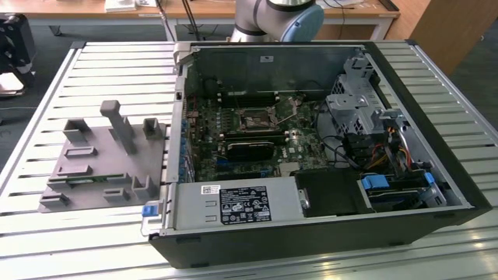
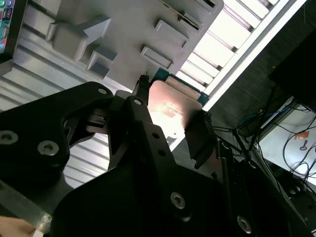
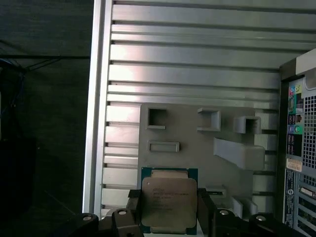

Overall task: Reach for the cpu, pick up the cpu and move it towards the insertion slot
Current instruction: 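Pick up the cpu and move it towards the insertion slot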

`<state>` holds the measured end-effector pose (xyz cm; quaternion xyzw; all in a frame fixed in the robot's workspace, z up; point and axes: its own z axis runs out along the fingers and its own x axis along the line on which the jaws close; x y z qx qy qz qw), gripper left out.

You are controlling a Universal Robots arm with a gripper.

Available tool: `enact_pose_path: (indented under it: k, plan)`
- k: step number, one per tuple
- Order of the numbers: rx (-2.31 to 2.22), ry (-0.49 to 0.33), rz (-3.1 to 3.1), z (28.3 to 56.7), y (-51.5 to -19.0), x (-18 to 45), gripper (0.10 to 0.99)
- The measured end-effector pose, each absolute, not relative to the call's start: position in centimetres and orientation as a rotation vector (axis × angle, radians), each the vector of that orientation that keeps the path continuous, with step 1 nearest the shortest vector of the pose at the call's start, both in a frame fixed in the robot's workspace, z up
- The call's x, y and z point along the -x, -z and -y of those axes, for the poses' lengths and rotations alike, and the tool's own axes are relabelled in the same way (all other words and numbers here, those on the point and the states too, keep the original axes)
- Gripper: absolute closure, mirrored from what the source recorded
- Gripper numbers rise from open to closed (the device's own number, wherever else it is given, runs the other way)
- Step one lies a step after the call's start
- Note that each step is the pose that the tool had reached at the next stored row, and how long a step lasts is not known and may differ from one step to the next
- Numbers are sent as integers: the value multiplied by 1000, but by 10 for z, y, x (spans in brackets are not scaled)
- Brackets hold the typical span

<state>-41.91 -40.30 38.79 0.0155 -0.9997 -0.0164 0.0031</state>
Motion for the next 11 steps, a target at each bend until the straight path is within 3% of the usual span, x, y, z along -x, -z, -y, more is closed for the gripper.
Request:
enact_pose_path:
  k: [11]
  plan:
    - [-48,47,3135,402,-400,394,545]
